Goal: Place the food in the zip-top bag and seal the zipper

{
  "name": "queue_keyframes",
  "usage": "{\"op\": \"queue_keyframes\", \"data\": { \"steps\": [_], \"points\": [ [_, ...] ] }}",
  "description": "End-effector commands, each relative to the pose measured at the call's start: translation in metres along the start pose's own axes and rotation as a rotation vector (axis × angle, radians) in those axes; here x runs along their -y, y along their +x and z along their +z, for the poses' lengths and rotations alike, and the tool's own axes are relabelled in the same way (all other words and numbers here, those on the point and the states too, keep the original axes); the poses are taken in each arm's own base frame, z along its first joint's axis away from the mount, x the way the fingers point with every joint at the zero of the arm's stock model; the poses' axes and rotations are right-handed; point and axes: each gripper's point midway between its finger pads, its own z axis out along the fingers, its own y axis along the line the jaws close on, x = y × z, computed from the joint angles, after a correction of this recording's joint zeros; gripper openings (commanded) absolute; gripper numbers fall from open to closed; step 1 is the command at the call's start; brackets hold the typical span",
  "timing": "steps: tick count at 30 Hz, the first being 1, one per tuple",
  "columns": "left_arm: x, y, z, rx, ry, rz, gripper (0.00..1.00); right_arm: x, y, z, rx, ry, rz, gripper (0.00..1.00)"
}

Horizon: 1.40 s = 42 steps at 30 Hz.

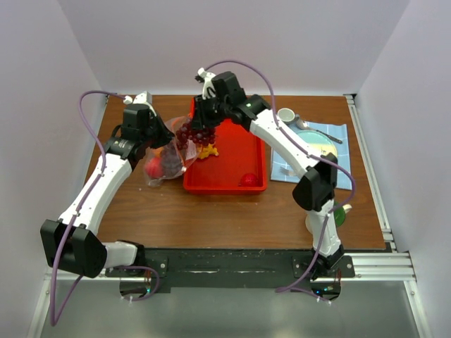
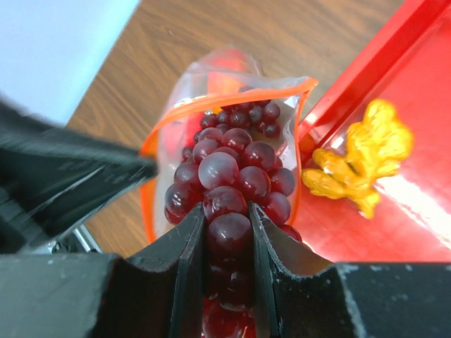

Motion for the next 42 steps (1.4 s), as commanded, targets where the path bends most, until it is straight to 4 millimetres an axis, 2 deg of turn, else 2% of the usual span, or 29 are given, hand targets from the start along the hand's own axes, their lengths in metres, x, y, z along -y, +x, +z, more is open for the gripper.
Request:
{"op": "queue_keyframes", "data": {
  "steps": [1, 4, 7, 12, 16, 18, 20, 23, 24, 25, 26, 27, 29, 30, 32, 33, 39, 42],
  "points": [
    [0.018, -0.018, -0.009, 0.048, 0.074, -0.01, 0.0, -0.025, -0.035, 0.009, 0.121, -0.04, 0.034, 0.19],
    [0.02, -0.019, -0.012, 0.051, 0.082, -0.013, 0.0, -0.026, -0.033, 0.025, 0.128, -0.016, 0.056, 0.27],
    [0.018, -0.019, -0.013, 0.052, 0.078, -0.014, 0.0, -0.033, -0.032, 0.031, 0.142, -0.021, 0.086, 0.38],
    [0.019, -0.016, -0.011, 0.047, 0.082, -0.022, 0.0, -0.035, -0.039, 0.029, 0.186, 0.018, 0.123, 0.54],
    [0.019, -0.018, -0.012, 0.054, 0.085, -0.025, 0.0, -0.038, -0.041, 0.026, 0.202, 0.021, 0.141, 0.61],
    [0.021, -0.021, -0.015, 0.067, 0.089, -0.028, 0.0, -0.033, -0.039, 0.024, 0.201, 0.059, 0.134, 0.64],
    [0.022, -0.023, -0.016, 0.074, 0.094, -0.03, 0.0, -0.025, -0.036, 0.02, 0.193, 0.103, 0.113, 0.66],
    [0.022, -0.024, -0.016, 0.076, 0.091, -0.029, 0.0, -0.01, -0.038, 0.001, 0.213, 0.187, 0.07, 0.68],
    [0.022, -0.024, -0.016, 0.075, 0.088, -0.029, 0.0, 0.001, -0.028, 0.002, 0.196, 0.222, 0.065, 0.68],
    [0.022, -0.024, -0.016, 0.077, 0.088, -0.029, 0.0, 0.0, -0.035, -0.014, 0.227, 0.234, 0.055, 0.68],
    [0.021, -0.024, -0.016, 0.075, 0.087, -0.029, 0.0, 0.003, -0.034, -0.017, 0.232, 0.241, 0.045, 0.68],
    [0.021, -0.024, -0.016, 0.075, 0.087, -0.029, 0.0, 0.011, -0.023, -0.015, 0.204, 0.259, 0.045, 0.67],
    [0.022, -0.024, -0.015, 0.075, 0.09, -0.031, 0.0, 0.012, -0.019, -0.02, 0.206, 0.259, 0.029, 0.66],
    [0.022, -0.025, -0.016, 0.078, 0.091, -0.029, 0.0, 0.019, -0.001, -0.013, 0.168, 0.263, 0.018, 0.66],
    [0.023, -0.025, -0.015, 0.079, 0.093, -0.027, 0.0, 0.014, 0.004, -0.009, 0.173, 0.208, -0.014, 0.66],
    [0.022, -0.025, -0.015, 0.078, 0.092, -0.027, 0.0, 0.016, 0.016, -0.003, 0.146, 0.191, -0.023, 0.66],
    [0.023, -0.025, -0.014, 0.074, 0.095, -0.027, 0.0, 0.019, 0.03, 0.033, 0.116, 0.134, -0.101, 0.63],
    [0.024, -0.026, -0.017, 0.079, 0.095, -0.026, 0.0, 0.034, 0.033, 0.048, 0.106, 0.166, -0.098, 0.63]
  ]
}}
